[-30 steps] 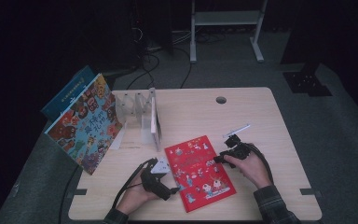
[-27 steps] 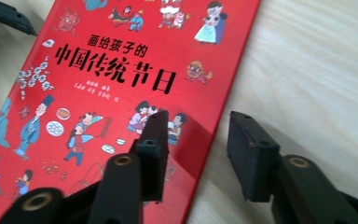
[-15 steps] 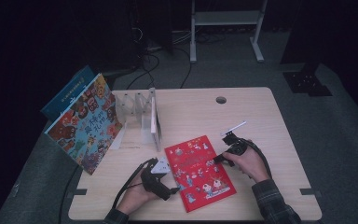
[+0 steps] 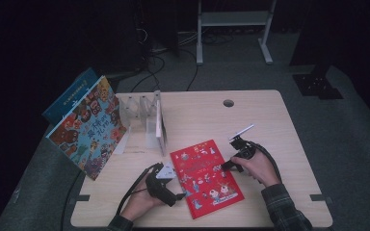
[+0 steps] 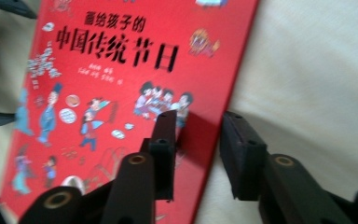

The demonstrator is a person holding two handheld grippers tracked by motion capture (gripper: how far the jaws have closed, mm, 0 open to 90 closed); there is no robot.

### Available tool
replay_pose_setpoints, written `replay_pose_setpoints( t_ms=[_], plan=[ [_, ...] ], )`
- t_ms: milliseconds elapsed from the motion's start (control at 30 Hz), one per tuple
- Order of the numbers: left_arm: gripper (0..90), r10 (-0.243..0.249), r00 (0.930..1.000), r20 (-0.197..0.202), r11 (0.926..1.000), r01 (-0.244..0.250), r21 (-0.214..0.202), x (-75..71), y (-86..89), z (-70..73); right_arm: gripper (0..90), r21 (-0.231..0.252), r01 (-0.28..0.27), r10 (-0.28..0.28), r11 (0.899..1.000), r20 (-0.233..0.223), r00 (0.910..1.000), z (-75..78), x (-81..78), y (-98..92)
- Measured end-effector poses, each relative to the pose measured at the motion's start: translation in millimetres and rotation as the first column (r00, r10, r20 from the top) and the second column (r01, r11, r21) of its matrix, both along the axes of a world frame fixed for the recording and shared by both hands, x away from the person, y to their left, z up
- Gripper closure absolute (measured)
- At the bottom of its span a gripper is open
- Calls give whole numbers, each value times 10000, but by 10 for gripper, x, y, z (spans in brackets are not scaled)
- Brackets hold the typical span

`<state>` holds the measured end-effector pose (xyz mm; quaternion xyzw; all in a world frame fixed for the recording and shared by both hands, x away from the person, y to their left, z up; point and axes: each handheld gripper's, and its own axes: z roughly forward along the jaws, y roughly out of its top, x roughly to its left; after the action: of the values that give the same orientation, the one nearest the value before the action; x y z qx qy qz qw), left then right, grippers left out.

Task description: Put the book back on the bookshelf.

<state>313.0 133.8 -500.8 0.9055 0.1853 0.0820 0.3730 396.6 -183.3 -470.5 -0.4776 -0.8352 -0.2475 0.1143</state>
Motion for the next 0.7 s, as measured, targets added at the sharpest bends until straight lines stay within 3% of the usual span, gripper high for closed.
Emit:
replay_pose_setpoints(
  t_ms=[300,367,400,700],
  plan=[
    [0,-58,10000,21,10000,58,35,6,1,2,662,0,-102,102,9999,211,9997,63,-23,8],
    [0,-76,10000,28,10000,76,63,7,3,4,671,199,-105,96,9997,417,9991,143,-40,-8],
    [0,-72,10000,35,10000,72,53,7,2,2,672,287,-181,160,9994,717,9973,256,-65,-2],
    [0,-53,10000,48,10000,53,20,8,0,1,656,546,-602,528,9967,1290,9902,617,-127,93]
  ],
)
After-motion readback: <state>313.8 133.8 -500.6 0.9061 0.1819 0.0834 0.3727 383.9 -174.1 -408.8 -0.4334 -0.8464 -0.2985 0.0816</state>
